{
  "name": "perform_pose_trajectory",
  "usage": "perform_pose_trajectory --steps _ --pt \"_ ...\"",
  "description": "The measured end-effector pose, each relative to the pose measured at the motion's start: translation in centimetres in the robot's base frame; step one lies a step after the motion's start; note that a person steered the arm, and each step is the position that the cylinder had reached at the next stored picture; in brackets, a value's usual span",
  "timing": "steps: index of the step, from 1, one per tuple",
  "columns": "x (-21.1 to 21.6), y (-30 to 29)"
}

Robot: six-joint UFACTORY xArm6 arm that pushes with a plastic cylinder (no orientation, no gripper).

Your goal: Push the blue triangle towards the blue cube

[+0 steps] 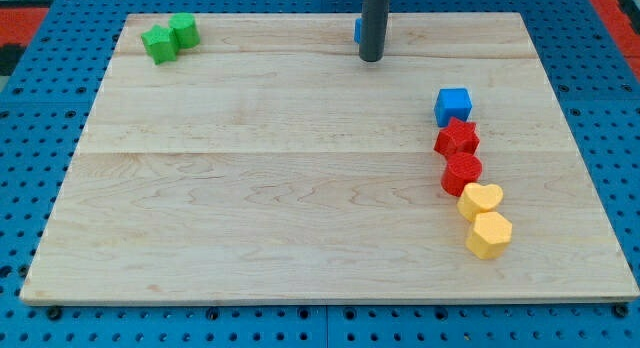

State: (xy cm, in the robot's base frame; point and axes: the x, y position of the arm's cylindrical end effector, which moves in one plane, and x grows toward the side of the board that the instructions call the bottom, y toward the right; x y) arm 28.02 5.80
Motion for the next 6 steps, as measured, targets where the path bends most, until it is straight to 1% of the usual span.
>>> perform_pose_trajectory --steps 1,2,3,4,6 --pt "-2.4 -8.5" --pt "-6.9 -8.7" --pt "-7.2 -2.6" --pt "-6.5 1.6" --pt "0.1 1.6"
